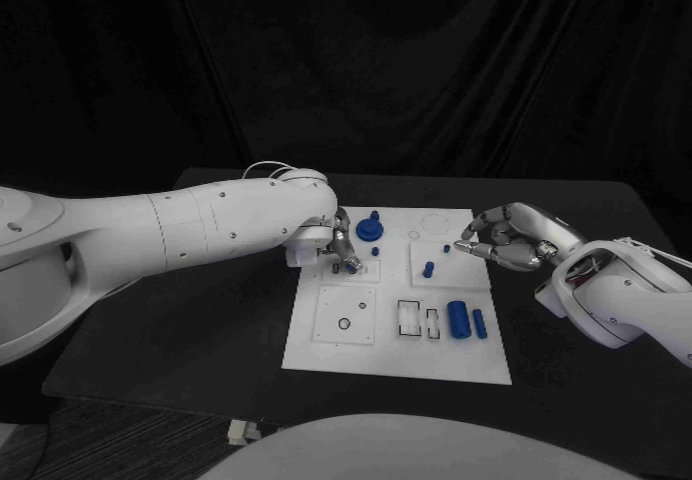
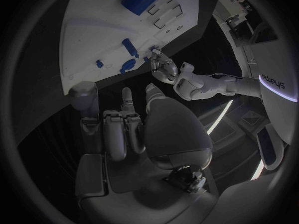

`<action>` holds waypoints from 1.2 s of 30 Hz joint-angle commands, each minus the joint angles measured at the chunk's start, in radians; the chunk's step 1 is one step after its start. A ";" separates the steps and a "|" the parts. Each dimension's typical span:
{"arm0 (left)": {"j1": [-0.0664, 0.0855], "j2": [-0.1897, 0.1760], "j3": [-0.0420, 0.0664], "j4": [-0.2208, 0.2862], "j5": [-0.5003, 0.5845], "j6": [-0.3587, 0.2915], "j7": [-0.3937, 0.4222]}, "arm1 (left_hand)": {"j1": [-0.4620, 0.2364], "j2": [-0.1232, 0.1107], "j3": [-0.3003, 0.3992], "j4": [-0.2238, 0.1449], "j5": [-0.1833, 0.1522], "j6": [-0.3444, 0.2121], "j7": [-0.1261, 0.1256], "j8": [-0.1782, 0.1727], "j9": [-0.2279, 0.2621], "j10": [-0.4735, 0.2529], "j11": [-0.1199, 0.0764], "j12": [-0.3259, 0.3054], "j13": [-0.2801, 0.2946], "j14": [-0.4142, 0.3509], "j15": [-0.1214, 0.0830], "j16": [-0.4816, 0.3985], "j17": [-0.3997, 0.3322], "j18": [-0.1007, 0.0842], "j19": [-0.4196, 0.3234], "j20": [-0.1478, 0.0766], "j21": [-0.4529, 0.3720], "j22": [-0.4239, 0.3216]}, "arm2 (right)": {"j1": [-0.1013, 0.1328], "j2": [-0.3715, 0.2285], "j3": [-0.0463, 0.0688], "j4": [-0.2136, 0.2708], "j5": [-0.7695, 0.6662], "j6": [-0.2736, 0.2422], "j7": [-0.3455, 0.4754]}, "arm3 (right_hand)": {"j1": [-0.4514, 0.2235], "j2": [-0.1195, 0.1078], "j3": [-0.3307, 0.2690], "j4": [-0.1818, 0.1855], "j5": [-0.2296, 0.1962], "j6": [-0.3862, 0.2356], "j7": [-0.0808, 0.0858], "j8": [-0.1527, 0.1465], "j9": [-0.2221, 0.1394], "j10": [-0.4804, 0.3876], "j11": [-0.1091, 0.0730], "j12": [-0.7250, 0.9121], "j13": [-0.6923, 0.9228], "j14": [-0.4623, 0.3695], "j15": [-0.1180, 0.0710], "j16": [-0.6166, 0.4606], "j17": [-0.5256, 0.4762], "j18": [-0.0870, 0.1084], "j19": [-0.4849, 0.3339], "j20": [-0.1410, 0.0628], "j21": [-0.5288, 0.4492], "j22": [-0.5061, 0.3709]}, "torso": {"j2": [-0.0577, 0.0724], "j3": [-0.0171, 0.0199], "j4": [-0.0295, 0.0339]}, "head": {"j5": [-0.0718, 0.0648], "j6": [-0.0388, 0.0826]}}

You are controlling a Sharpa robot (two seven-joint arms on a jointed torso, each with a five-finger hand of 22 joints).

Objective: Assemble the parts on the task board

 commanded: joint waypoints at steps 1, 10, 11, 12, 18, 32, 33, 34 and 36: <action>-0.002 0.001 0.001 0.000 0.000 0.022 -0.023 | 0.003 0.009 0.134 -0.125 0.000 0.000 -0.006 0.000 -0.001 0.084 0.002 -0.001 0.245 0.106 0.008 0.003 0.263 0.008 0.052 0.003 -0.002 0.231 | -0.003 0.000 0.001 0.002 -0.002 0.008 -0.020 | 0.013 0.001 -0.001 -0.007 0.007 -0.006 0.000 0.005 0.001 0.102 0.000 0.004 0.263 0.106 -0.001 0.003 0.263 0.016 -0.008 -0.001 -0.008 0.094 | 0.000 0.0000 0.0000 | 0.001 0.000; -0.002 0.004 0.001 -0.002 0.000 0.037 -0.024 | 0.002 0.011 0.134 -0.132 0.001 0.001 -0.006 0.001 -0.002 0.084 0.001 0.000 0.245 0.106 0.007 0.003 0.263 0.008 0.053 0.003 -0.001 0.232 | -0.003 -0.002 0.001 0.003 -0.002 0.010 -0.023 | 0.014 0.001 -0.001 -0.007 0.007 -0.007 0.000 0.006 0.001 0.102 0.001 0.004 0.263 0.106 -0.001 0.003 0.263 0.016 -0.008 -0.001 -0.011 0.093 | 0.000 0.0000 0.0000 | -0.001 0.000; -0.003 0.004 0.001 -0.003 0.000 0.038 -0.024 | 0.002 0.011 0.134 -0.132 0.001 0.001 -0.006 0.001 -0.002 0.084 0.001 0.000 0.245 0.106 0.007 0.003 0.263 0.008 0.053 0.003 -0.001 0.232 | -0.003 -0.002 0.001 0.004 -0.002 0.010 -0.024 | 0.014 0.001 -0.001 -0.007 0.007 -0.007 0.000 0.006 0.001 0.102 0.001 0.004 0.263 0.106 -0.001 0.003 0.263 0.016 -0.008 -0.001 -0.011 0.093 | 0.000 0.0001 0.0000 | -0.002 0.000; -0.003 0.005 0.001 -0.004 0.000 0.041 -0.024 | 0.002 0.012 0.134 -0.135 0.003 0.002 -0.006 0.001 -0.002 0.085 0.001 0.001 0.246 0.106 0.007 0.003 0.263 0.007 0.054 0.003 0.000 0.232 | -0.003 -0.002 0.001 0.004 -0.002 0.010 -0.024 | 0.014 0.001 -0.001 -0.007 0.007 -0.007 0.000 0.006 0.001 0.102 0.001 0.004 0.263 0.106 -0.001 0.003 0.263 0.016 -0.008 -0.001 -0.011 0.093 | 0.000 0.0000 0.0000 | -0.002 0.000; -0.005 0.006 0.001 -0.006 0.000 0.047 -0.025 | 0.001 0.014 0.135 -0.141 0.007 0.003 -0.006 0.001 -0.003 0.084 0.001 0.000 0.245 0.106 0.007 0.003 0.263 0.008 0.054 0.003 -0.001 0.232 | -0.003 -0.003 0.001 0.005 -0.002 0.011 -0.026 | 0.014 0.001 -0.001 -0.007 0.008 -0.007 0.000 0.006 0.001 0.102 0.001 0.004 0.263 0.106 -0.001 0.003 0.263 0.017 -0.009 0.000 -0.012 0.093 | 0.000 -0.0002 -0.0001 | 0.000 0.000; -0.008 0.011 0.001 -0.014 0.000 0.045 -0.025 | -0.012 0.017 0.131 -0.154 0.001 0.002 -0.005 -0.001 -0.005 0.081 0.002 -0.008 0.240 0.106 0.007 0.003 0.263 0.009 0.052 0.003 -0.005 0.231 | -0.003 -0.001 0.001 0.004 -0.002 0.015 -0.030 | 0.017 0.003 0.001 -0.007 0.009 -0.008 0.000 0.007 0.001 0.102 0.001 0.004 0.263 0.106 -0.001 0.003 0.263 0.018 -0.010 0.000 -0.019 0.092 | 0.000 -0.0001 0.0000 | 0.004 0.000; -0.008 0.012 0.001 -0.015 0.000 0.045 -0.025 | -0.014 0.018 0.130 -0.156 -0.003 0.002 -0.005 -0.001 -0.005 0.080 0.002 -0.010 0.239 0.106 0.008 0.003 0.263 0.009 0.051 0.004 -0.005 0.231 | -0.003 -0.001 0.001 0.004 -0.002 0.015 -0.030 | 0.019 0.004 0.001 -0.008 0.009 -0.008 0.000 0.008 0.001 0.102 0.001 0.004 0.263 0.106 -0.001 0.003 0.263 0.018 -0.011 0.000 -0.022 0.091 | 0.000 -0.0003 0.0002 | 0.004 0.000; -0.008 0.013 0.001 -0.016 0.000 0.046 -0.025 | -0.016 0.019 0.130 -0.157 -0.006 0.001 -0.005 -0.002 -0.006 0.079 0.003 -0.014 0.237 0.106 0.008 0.003 0.263 0.009 0.051 0.004 -0.006 0.231 | -0.003 -0.001 0.001 0.005 -0.002 0.015 -0.030 | 0.019 0.004 0.001 -0.008 0.009 -0.008 0.000 0.008 0.001 0.102 0.001 0.004 0.263 0.106 -0.001 0.003 0.263 0.018 -0.011 0.000 -0.022 0.091 | 0.000 -0.0001 0.0002 | 0.003 0.000; -0.009 0.014 0.001 -0.017 0.000 0.048 -0.025 | -0.033 0.024 0.118 -0.159 -0.056 -0.009 -0.003 -0.011 -0.012 0.074 0.004 -0.024 0.231 0.106 0.009 0.003 0.263 0.009 0.050 0.006 -0.008 0.230 | -0.003 -0.002 0.001 0.005 -0.002 0.015 -0.031 | 0.019 0.004 0.001 -0.008 0.009 -0.008 0.000 0.008 0.001 0.102 0.001 0.004 0.263 0.106 -0.001 0.003 0.263 0.018 -0.011 0.000 -0.022 0.091 | 0.000 0.0000 0.0004 | 0.002 0.000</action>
